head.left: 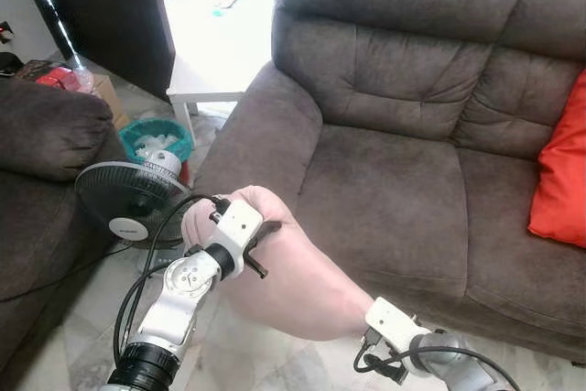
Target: Move the pillow to the sofa from floor
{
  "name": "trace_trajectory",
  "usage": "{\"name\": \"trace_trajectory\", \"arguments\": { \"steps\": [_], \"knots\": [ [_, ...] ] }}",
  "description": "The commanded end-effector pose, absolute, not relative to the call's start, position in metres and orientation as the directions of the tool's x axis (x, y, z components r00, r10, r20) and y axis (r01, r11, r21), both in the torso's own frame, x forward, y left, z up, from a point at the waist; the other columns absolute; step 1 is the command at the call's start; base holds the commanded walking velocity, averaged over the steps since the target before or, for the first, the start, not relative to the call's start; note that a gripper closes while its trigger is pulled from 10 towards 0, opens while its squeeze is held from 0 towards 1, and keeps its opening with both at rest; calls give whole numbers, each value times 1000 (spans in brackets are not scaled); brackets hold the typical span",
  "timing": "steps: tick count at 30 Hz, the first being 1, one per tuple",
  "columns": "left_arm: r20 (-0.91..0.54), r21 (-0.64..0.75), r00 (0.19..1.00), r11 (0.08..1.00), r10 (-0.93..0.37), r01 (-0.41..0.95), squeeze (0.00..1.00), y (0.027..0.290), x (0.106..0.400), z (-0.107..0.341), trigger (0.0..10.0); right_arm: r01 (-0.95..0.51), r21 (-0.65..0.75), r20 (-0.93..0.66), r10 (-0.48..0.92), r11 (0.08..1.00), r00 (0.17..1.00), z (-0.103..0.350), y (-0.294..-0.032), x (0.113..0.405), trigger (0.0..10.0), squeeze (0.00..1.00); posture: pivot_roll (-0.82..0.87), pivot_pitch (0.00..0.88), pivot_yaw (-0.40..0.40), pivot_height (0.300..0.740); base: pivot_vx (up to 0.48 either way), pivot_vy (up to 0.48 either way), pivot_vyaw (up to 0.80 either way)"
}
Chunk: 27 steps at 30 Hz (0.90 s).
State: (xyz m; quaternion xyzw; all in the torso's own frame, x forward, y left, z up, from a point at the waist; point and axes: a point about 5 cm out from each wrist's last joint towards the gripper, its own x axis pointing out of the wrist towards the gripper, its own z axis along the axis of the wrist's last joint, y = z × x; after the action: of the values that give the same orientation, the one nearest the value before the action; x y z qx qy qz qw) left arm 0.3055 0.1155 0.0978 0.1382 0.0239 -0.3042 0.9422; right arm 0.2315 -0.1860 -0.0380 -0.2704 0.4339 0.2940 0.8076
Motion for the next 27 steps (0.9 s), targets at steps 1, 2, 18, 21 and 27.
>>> {"name": "trace_trajectory", "arguments": {
  "steps": [1, 2, 18, 21, 27],
  "knots": [
    [-45, 280, 811, 772, -584, 571, 0, 109, 311, 115, 10000, -684, -193, -855, 222, 703, 469, -41, -187, 232, 10000, 898, 91, 63, -55, 740, 0, 0, 0],
    [-45, 279, 810, 771, -584, 572, 0, 108, 311, 115, 10000, -668, -209, -851, 204, 714, 484, -42, -188, 233, 10000, 0, 91, 63, -55, 740, 0, 0, 0],
    [-35, 279, 809, 772, -586, 571, 0, 107, 313, 118, 10000, -614, -206, -834, 192, 762, 517, -49, -182, 236, 10000, 0, 99, 59, -54, 740, 0, 0, 0],
    [-33, 279, 809, 772, -587, 571, 0, 106, 313, 119, 10000, -612, -197, -827, 205, 766, 523, -50, -179, 236, 10000, 0, 102, 57, -55, 740, 0, 0, 0],
    [-24, 276, 805, 770, -593, 576, 0, 103, 314, 121, 10000, -592, -188, -796, 232, 784, 560, -48, -173, 240, 10000, 0, 102, 51, -54, 740, 0, 0, 0]
  ]
}}
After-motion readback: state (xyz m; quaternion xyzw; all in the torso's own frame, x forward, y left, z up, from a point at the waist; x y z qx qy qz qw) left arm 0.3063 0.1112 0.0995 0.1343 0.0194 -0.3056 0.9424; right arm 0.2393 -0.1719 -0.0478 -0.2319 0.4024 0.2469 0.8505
